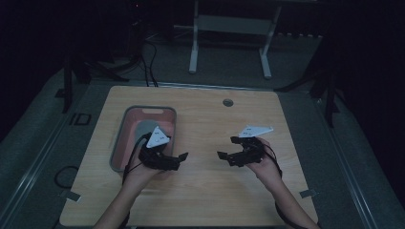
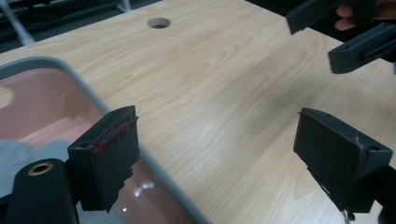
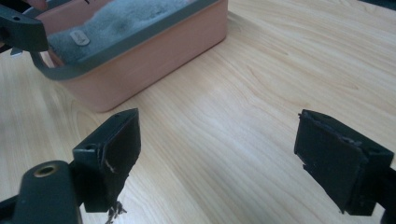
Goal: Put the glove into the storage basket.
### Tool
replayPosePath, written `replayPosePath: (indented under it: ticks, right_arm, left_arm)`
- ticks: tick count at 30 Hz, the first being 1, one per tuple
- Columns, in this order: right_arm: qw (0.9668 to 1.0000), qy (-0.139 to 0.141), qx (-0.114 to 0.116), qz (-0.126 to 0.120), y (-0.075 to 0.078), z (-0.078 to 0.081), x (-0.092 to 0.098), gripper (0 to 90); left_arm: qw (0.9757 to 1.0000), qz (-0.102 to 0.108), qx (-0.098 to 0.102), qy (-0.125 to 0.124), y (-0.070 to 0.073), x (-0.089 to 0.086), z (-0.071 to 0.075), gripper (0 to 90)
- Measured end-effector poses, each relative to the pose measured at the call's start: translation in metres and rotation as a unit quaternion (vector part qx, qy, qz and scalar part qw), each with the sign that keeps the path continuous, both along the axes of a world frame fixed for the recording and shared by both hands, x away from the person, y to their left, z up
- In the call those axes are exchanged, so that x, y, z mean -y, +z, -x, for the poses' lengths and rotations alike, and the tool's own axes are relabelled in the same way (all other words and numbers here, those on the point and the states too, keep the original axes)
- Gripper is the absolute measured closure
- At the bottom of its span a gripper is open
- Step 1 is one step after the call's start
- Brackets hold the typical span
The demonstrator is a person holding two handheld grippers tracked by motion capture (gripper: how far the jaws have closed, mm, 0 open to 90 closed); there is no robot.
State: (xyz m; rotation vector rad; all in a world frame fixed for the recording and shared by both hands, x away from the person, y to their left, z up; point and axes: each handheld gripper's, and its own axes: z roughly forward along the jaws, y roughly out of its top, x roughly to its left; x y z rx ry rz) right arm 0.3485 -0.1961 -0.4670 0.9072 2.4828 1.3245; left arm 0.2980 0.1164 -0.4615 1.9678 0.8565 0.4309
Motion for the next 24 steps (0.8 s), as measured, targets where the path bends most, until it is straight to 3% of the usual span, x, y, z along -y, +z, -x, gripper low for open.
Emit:
replayPosePath:
  ticks: [6,13,16,24]
  right_arm:
    - [1.0000,-0.001,0.004,0.002,-0.008,0.008,0.015,14.2]
    - [0.9999,-0.003,0.013,-0.005,-0.018,0.019,0.034,14.2]
    - [0.9999,-0.002,0.016,0.003,-0.023,0.025,0.041,14.2]
    - [0.9997,-0.003,0.020,0.011,-0.036,0.036,0.056,14.3]
  left_arm:
    - [0.9996,-0.008,0.001,-0.026,-0.011,0.020,0.006,14.5]
    - [0.9980,0.000,0.014,-0.061,-0.022,0.038,0.015,14.5]
    - [0.9975,-0.009,0.018,-0.068,-0.027,0.046,0.018,14.5]
    - [0.9957,-0.008,0.013,-0.091,-0.045,0.065,0.025,14.5]
